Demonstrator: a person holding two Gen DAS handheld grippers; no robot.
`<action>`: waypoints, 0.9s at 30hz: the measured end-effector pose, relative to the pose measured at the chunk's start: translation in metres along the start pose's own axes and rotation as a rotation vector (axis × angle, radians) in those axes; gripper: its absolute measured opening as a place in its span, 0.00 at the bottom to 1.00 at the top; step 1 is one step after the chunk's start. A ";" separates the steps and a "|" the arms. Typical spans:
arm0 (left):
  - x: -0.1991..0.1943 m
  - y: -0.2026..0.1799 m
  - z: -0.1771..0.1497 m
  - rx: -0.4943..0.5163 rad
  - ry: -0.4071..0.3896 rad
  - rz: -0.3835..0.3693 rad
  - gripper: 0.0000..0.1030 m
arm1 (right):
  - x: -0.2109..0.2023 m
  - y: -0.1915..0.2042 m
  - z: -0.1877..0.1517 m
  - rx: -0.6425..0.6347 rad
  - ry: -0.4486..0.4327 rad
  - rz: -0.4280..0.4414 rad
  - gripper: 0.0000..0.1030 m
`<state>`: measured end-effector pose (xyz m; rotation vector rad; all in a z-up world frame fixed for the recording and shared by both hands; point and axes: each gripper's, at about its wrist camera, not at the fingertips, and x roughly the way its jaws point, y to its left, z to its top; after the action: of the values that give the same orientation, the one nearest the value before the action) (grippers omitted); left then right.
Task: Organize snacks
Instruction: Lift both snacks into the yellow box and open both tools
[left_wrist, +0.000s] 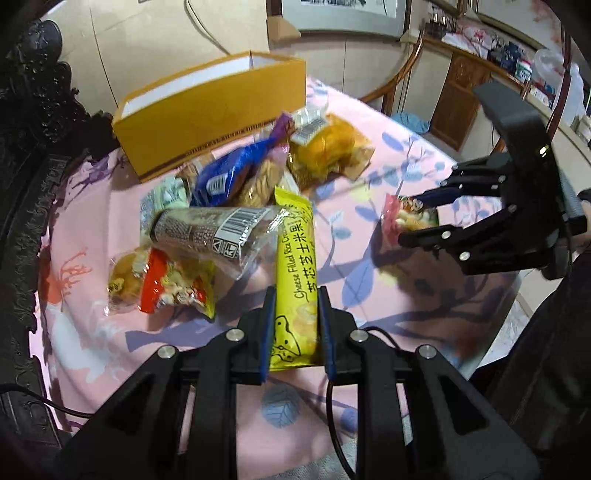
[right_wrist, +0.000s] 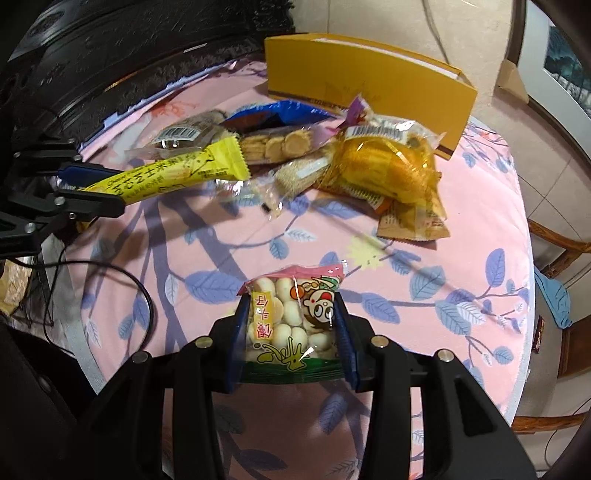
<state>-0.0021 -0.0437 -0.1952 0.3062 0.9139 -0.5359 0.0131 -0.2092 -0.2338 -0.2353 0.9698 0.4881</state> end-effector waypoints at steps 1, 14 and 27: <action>-0.005 0.001 0.003 -0.004 -0.013 0.000 0.21 | -0.002 -0.001 0.001 0.003 -0.007 -0.002 0.41; -0.045 0.009 0.042 -0.043 -0.146 0.003 0.21 | -0.024 -0.014 0.025 0.040 -0.094 -0.008 0.41; -0.077 0.070 0.139 -0.114 -0.335 0.069 0.21 | -0.082 -0.070 0.130 0.101 -0.358 -0.052 0.41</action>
<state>0.0920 -0.0273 -0.0496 0.1382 0.6041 -0.4531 0.1041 -0.2413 -0.0950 -0.0773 0.6346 0.4145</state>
